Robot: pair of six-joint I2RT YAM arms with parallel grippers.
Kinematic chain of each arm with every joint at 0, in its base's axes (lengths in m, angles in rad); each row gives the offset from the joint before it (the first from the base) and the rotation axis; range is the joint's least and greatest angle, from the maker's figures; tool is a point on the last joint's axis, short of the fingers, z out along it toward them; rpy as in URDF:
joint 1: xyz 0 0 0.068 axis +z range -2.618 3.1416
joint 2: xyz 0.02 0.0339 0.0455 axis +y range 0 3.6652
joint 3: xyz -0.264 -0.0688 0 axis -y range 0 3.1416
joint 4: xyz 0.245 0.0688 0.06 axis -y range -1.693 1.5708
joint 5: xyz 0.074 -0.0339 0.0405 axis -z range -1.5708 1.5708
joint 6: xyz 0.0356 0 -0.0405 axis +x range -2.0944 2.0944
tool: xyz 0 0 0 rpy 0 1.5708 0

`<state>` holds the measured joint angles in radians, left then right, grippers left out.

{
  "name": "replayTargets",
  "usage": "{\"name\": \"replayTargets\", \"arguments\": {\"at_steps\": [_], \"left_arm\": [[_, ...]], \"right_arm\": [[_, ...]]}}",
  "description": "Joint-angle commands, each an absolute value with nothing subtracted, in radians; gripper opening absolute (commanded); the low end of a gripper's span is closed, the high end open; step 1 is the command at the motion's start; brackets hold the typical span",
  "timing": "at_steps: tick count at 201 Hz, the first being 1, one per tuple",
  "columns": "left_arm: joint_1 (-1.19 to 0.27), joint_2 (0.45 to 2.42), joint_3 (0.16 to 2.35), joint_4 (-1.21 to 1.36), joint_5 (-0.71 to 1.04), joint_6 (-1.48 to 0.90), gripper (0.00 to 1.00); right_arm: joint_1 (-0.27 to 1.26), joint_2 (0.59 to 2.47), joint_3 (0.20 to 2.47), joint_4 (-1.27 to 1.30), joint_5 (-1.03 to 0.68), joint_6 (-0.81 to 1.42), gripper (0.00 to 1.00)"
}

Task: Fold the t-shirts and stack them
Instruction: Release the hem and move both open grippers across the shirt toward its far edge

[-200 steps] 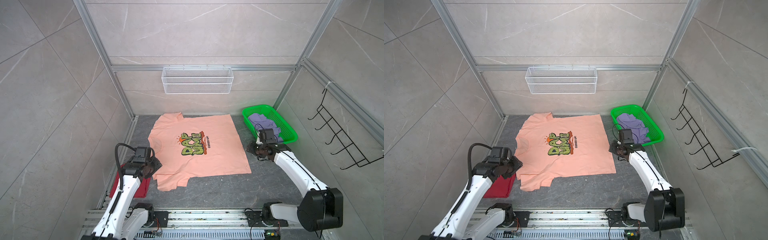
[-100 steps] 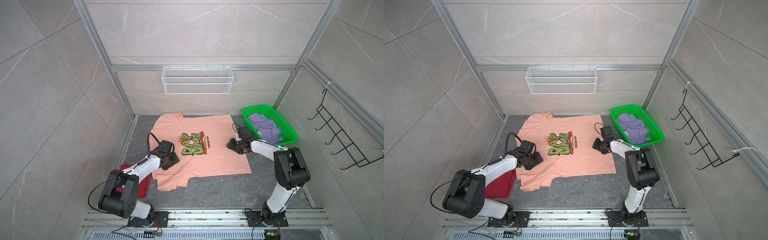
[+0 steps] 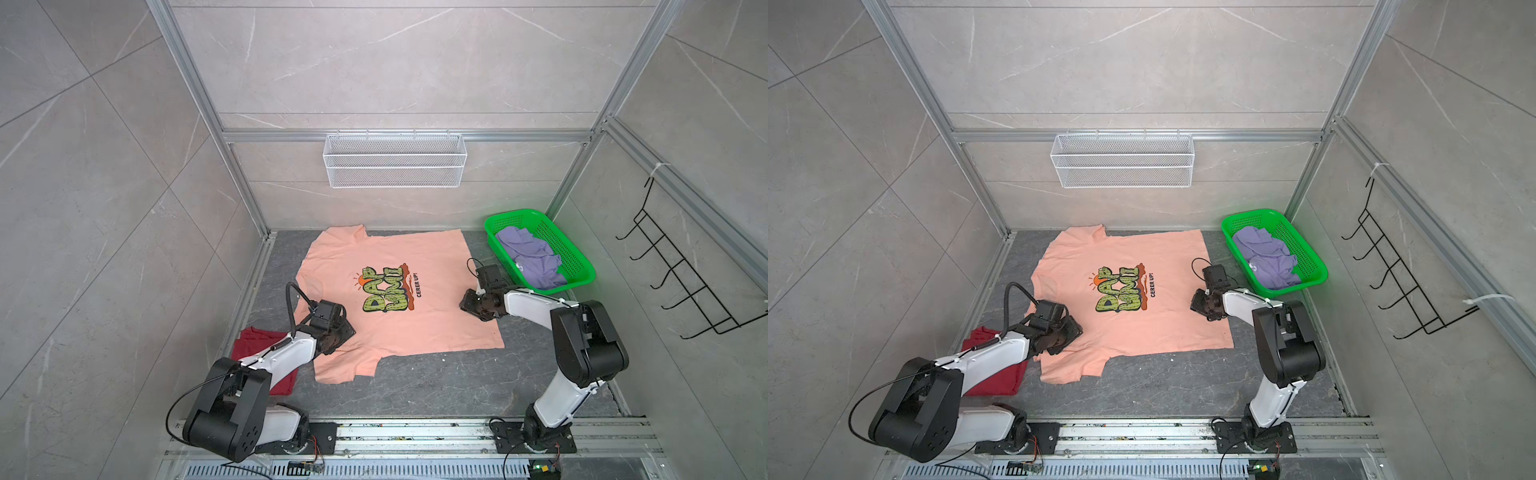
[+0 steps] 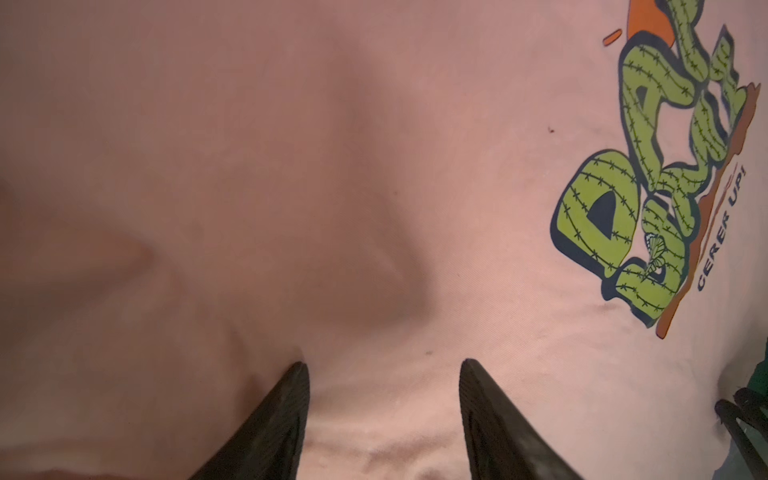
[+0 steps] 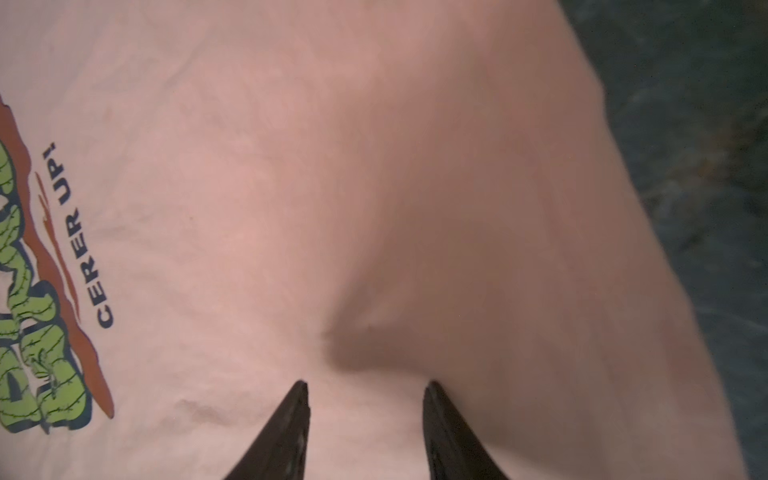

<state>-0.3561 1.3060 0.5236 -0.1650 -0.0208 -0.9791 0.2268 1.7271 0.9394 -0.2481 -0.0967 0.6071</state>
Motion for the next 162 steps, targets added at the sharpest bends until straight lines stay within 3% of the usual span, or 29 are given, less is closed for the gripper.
{"name": "replayTargets", "arguments": {"at_steps": [1, 110, 162], "left_arm": [[-0.362, 1.298, 0.429, -0.359, -0.037, -1.048, 0.62], [-0.464, 1.108, 0.362, -0.555, -0.036, -1.172, 0.62], [-0.463, 1.088, 0.598, -0.591, -0.141, -0.974, 0.67]], "right_arm": [[0.223, 1.691, 0.869, -0.401, -0.008, 0.612, 0.47], [0.218, 1.507, 0.747, -0.537, 0.066, 0.638, 0.48], [0.218, 1.430, 0.835, -0.535, 0.064, 0.602, 0.50]]}}
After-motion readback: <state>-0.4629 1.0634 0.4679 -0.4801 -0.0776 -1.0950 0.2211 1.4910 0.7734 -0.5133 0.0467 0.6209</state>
